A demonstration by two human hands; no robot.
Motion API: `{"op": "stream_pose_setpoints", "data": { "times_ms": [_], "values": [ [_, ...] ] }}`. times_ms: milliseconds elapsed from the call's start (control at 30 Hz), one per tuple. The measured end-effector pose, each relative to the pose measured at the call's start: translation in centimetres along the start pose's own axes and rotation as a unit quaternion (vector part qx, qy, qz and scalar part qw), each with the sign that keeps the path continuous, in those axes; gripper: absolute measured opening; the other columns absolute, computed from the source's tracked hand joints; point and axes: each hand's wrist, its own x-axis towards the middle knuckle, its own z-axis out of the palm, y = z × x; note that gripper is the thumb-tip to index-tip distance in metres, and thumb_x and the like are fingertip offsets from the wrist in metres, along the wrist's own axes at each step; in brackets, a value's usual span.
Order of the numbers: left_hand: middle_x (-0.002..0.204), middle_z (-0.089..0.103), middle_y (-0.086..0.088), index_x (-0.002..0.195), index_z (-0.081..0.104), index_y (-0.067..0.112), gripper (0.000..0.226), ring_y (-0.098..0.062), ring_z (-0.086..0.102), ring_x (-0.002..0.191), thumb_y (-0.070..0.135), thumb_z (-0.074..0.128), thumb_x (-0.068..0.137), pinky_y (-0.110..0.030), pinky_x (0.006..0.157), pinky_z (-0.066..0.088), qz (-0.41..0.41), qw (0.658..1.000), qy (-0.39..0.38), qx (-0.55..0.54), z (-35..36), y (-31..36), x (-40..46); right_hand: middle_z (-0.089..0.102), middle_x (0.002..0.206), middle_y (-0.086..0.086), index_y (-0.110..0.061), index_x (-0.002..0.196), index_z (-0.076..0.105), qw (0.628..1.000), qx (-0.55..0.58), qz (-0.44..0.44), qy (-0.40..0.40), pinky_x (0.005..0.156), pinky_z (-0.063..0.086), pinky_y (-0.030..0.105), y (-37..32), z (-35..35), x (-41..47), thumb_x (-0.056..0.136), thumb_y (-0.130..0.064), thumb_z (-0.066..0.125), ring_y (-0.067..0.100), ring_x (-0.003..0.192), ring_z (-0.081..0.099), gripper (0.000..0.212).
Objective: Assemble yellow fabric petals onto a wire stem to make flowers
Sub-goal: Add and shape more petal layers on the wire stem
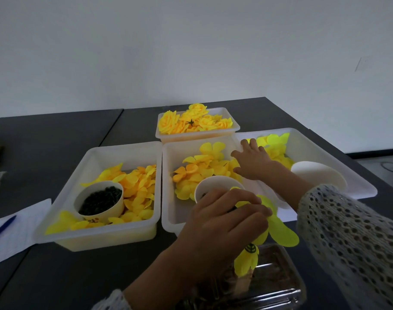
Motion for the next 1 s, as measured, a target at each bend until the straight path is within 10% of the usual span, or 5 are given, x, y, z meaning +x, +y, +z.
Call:
{"op": "stream_pose_setpoints", "data": {
  "times_ms": [700,1000],
  "values": [
    [0.114,0.071,0.001,0.091,0.049,0.018,0.019,-0.017,0.061,0.110,0.023,0.066,0.093,-0.031,0.090,0.047,-0.014,1.000,-0.010,-0.016,-0.9,0.1,-0.8,0.038,0.117,0.015,-0.010,0.102,0.058,0.988,0.127,0.014,0.085,0.087,0.039,0.038,-0.9,-0.3,0.1,0.083,-0.016,0.052,0.034,0.112,0.034,0.020],
    [0.114,0.071,0.000,0.089,0.048,0.018,0.016,-0.019,0.062,0.109,0.021,0.063,0.095,-0.032,0.088,0.048,-0.027,0.999,-0.004,-0.025,-1.1,0.2,-1.1,0.040,0.063,0.005,-0.007,0.069,0.045,0.850,0.463,0.106,0.229,0.052,0.026,0.032,0.8,-5.2,-1.2,0.081,-0.012,0.057,0.021,0.062,0.035,0.017]
  ]
}}
